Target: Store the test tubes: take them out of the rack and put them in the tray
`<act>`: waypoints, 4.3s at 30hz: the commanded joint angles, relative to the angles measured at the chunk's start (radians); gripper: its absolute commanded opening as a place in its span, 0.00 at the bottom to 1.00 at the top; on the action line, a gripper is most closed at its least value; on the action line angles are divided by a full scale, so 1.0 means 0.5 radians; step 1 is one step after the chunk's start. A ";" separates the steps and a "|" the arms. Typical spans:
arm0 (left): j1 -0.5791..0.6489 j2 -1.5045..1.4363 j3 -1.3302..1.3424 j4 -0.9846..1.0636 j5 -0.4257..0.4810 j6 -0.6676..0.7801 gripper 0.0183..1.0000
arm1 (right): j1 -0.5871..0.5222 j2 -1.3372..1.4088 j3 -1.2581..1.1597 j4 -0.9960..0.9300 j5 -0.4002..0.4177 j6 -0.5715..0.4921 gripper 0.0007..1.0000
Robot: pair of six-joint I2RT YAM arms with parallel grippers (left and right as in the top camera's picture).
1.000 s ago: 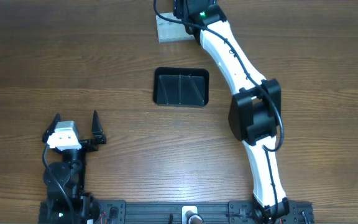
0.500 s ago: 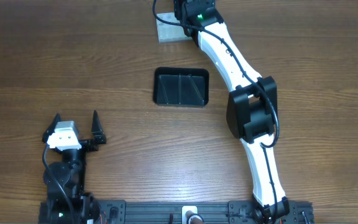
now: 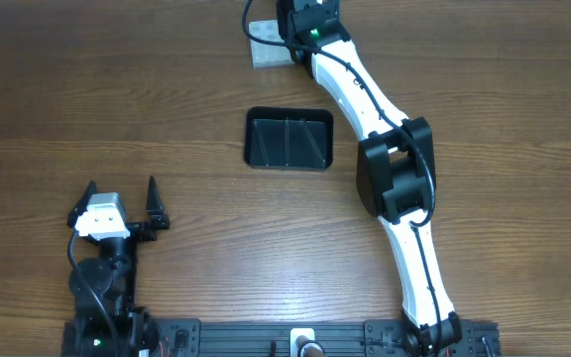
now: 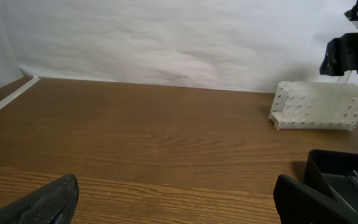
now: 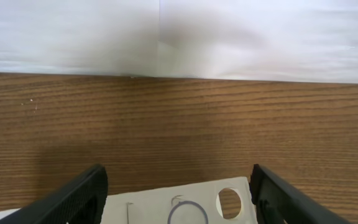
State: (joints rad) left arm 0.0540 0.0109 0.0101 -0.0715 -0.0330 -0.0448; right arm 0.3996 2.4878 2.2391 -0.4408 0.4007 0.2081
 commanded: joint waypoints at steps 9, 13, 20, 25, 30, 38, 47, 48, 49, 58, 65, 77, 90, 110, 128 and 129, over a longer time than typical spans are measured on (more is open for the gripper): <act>0.008 -0.016 -0.008 -0.002 0.014 0.030 1.00 | -0.023 0.064 0.005 0.014 0.040 -0.002 0.69; 0.008 -0.016 -0.008 -0.002 0.014 0.029 1.00 | -0.023 0.066 0.005 0.037 0.040 -0.003 0.66; 0.008 -0.016 -0.008 -0.002 0.014 0.030 1.00 | -0.026 0.084 0.005 0.043 0.040 -0.008 0.66; 0.008 -0.016 -0.009 -0.002 0.014 0.030 1.00 | -0.025 0.101 0.005 0.043 0.040 -0.008 0.66; 0.008 -0.016 -0.008 -0.002 0.014 0.030 1.00 | -0.024 0.101 0.005 0.043 0.040 -0.008 0.61; 0.008 -0.016 -0.008 -0.002 0.014 0.030 1.00 | -0.024 0.101 0.005 0.043 0.040 -0.008 0.45; 0.008 -0.016 -0.008 -0.002 0.014 0.030 1.00 | -0.023 0.101 0.005 0.043 0.040 -0.008 0.30; 0.008 -0.016 -0.008 -0.002 0.014 0.029 1.00 | -0.021 0.101 0.005 0.043 0.040 -0.008 0.30; 0.008 -0.016 -0.008 -0.002 0.014 0.030 1.00 | -0.020 0.101 0.005 0.043 0.040 -0.008 0.29; 0.008 -0.016 -0.008 -0.002 0.014 0.030 1.00 | -0.011 0.100 0.005 0.043 0.040 -0.008 0.23; 0.008 -0.016 -0.009 -0.002 0.014 0.030 1.00 | -0.011 0.100 0.006 0.043 0.040 -0.008 0.21; 0.008 -0.016 -0.008 -0.002 0.014 0.029 1.00 | -0.011 0.098 0.008 0.044 0.040 -0.008 0.17; 0.008 -0.016 -0.008 -0.002 0.014 0.029 1.00 | -0.007 0.018 0.025 0.050 0.040 -0.008 0.16; 0.008 -0.016 -0.008 -0.002 0.014 0.030 1.00 | 0.018 -0.225 0.026 0.034 0.040 -0.031 0.15; 0.008 -0.016 -0.008 -0.002 0.014 0.029 1.00 | 0.082 -0.529 0.026 -0.470 -0.062 0.166 0.14; 0.008 -0.016 -0.008 -0.002 0.014 0.030 1.00 | 0.086 -0.536 0.026 -0.571 -0.098 0.196 0.13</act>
State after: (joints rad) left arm 0.0540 0.0109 0.0101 -0.0715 -0.0326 -0.0448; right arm 0.4332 2.2635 2.2421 -0.6724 0.3912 0.2443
